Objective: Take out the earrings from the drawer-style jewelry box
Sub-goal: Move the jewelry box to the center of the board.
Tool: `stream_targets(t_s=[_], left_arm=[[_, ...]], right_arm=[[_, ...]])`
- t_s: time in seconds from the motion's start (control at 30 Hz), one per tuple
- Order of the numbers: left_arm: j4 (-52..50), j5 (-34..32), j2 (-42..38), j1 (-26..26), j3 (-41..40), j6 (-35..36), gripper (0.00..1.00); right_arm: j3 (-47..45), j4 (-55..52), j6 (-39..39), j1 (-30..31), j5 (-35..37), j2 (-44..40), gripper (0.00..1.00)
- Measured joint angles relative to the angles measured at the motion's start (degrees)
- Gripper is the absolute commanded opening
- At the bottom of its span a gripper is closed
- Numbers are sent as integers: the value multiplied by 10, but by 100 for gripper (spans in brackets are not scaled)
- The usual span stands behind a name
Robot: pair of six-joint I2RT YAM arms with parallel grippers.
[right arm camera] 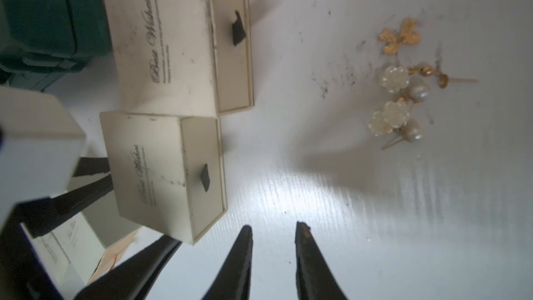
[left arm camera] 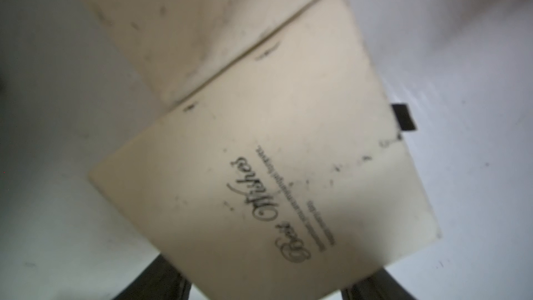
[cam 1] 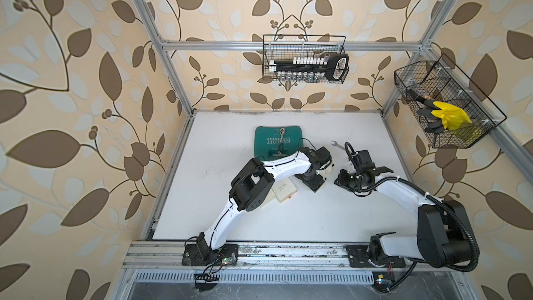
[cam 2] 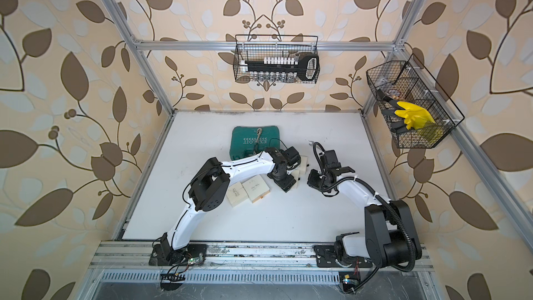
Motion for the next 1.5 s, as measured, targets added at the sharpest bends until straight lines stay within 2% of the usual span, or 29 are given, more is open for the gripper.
stream_targets(t_s=[0.2, 0.33, 0.4, 0.5, 0.67, 0.77, 0.97, 1.07, 1.23, 1.4, 1.5], left_arm=[[-7, -24, 42, 35, 104, -34, 84], [-6, -31, 26, 53, 109, -39, 94], [4, -29, -6, 56, 66, -39, 99], [10, -17, -85, 54, -32, -33, 99], [20, -20, -260, 50, -209, -36, 99], [10, -37, -346, 51, -287, -50, 99], [-23, -32, -447, 87, -416, -103, 99], [-36, 5, -477, 127, -471, -118, 99], [-45, 70, -483, 176, -492, -122, 99], [-42, 117, -440, 187, -493, -120, 99], [-39, 124, -409, 187, -493, -120, 99]], right_arm=[[-2, 6, -1, 0, -6, -10, 28], [-2, 6, -5, 0, -6, -19, 28], [-2, 5, -9, 0, -7, -23, 28], [-2, 6, -13, 0, -13, -26, 28], [-2, 9, -16, 2, -30, -26, 29], [-2, 10, -19, 12, -34, -26, 29], [-2, 10, -22, 44, -34, -16, 29], [-2, 11, -22, 49, -34, -10, 29], [-2, 12, -22, 50, -33, -6, 29], [-2, 12, -22, 50, -33, -6, 29], [-2, 12, -22, 50, -33, -6, 29]])
